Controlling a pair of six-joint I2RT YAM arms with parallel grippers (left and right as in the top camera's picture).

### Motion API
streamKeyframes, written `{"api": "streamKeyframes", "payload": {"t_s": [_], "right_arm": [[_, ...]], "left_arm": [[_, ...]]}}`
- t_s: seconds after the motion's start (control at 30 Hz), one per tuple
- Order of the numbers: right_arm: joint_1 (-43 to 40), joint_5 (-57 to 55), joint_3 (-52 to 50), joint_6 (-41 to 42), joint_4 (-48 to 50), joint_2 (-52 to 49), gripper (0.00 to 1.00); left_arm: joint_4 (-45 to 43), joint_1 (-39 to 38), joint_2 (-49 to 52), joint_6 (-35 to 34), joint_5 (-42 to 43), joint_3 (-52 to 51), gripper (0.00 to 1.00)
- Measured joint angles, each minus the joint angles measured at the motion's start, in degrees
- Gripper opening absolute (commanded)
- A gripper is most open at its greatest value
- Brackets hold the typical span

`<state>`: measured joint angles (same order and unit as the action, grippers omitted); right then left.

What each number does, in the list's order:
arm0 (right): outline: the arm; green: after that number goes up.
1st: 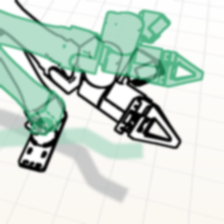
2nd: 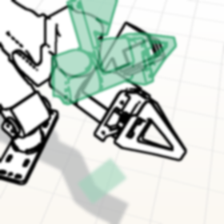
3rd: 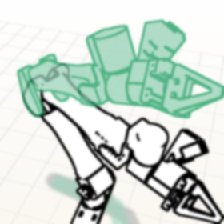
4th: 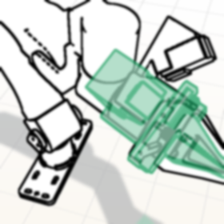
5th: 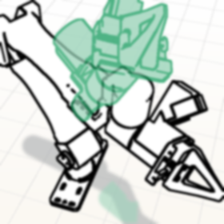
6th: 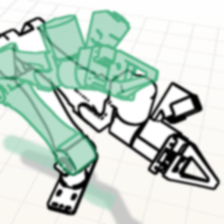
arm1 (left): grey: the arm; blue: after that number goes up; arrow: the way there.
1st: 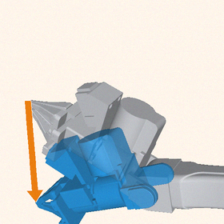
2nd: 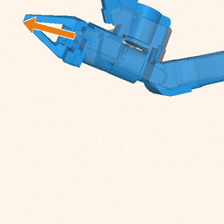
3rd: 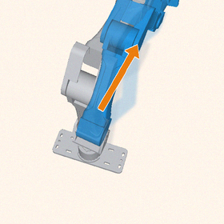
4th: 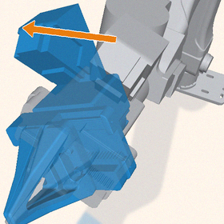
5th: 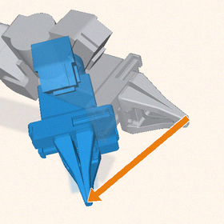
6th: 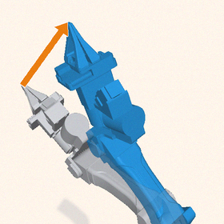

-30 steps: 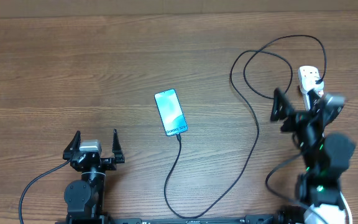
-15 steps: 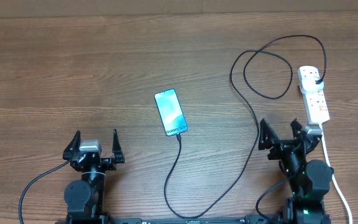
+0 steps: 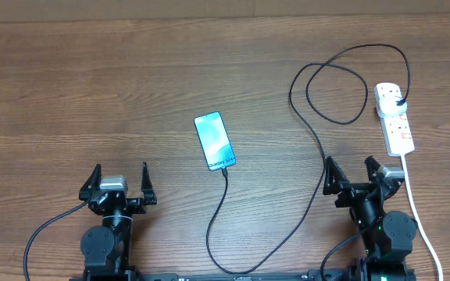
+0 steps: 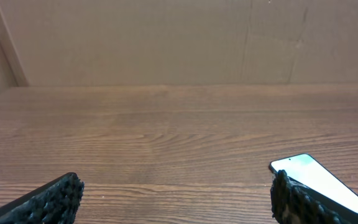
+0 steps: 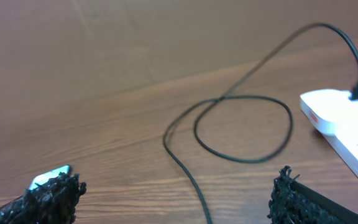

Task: Plug charger to phone and switch on socket

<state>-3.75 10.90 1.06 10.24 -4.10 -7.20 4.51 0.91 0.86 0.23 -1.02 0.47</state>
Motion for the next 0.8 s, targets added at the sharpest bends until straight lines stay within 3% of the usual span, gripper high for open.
{"api": "streamKeyframes", "payload": {"t_s": [0.33, 0.8], "right_arm": [[1.2, -0.6, 0.0, -1.3, 0.0, 6.2, 1.0], [4.5, -1.5, 0.0, -1.3, -0.3, 6.5, 1.0]], "left_arm": [[0.0, 0.0, 0.0, 0.0, 0.0, 0.0, 1.0], [0.0, 0.0, 0.0, 0.0, 0.0, 0.0, 1.0]]}}
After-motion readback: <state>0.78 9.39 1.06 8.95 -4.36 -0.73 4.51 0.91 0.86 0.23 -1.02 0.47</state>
